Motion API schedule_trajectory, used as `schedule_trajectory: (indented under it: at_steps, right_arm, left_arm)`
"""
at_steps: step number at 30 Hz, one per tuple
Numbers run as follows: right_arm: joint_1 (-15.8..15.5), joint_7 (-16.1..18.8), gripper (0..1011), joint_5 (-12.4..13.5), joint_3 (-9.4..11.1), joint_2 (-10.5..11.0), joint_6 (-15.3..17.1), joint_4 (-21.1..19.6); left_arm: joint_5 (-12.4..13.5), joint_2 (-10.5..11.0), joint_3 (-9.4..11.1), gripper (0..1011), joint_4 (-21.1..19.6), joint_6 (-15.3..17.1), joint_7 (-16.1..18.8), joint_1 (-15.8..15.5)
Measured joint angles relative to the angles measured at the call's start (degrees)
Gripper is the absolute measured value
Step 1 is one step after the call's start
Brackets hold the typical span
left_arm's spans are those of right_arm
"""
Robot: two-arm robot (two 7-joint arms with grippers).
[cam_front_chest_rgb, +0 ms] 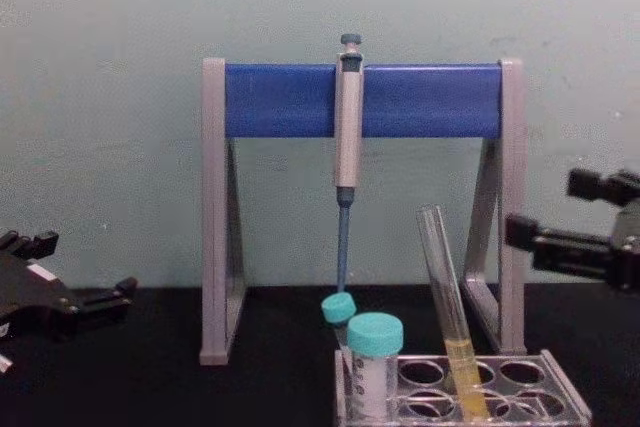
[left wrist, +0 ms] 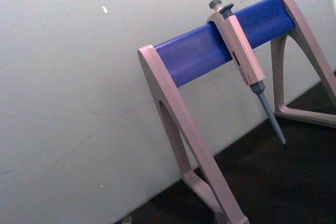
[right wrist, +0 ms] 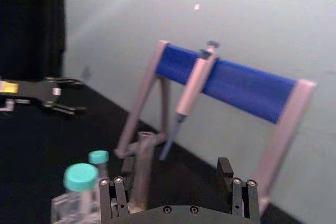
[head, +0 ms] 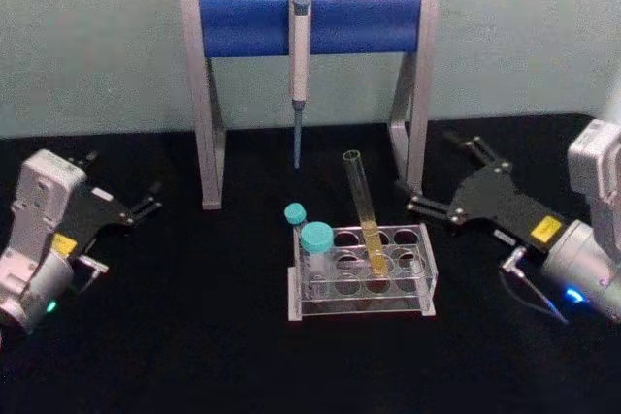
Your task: Pick up the test tube from the test tube rack, shake it, then place it back into the test tube rack.
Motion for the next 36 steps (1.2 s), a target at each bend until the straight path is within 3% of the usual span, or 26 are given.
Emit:
schedule_trajectory:
  at_steps: [6, 20, 36]
  right_arm:
    - [1.7, 3.9, 1000, 1.7, -1.2, -1.5, 4.4, 0.5]
    - [6.1, 5.9, 1000, 0.6, -2.9, -4.7, 14.1, 3.1]
    - [9.5, 7.8, 1000, -1.7, -4.0, -7.2, 18.0, 6.5]
  left_arm:
    - [0.0, 0.0, 0.0, 1001, 0.0, 0.0, 0.0, 0.0]
    - [0.0, 0.0, 0.0, 1001, 0.0, 0.0, 0.0, 0.0]
    - [0.0, 0.0, 0.0, 1001, 0.0, 0.0, 0.0, 0.0]
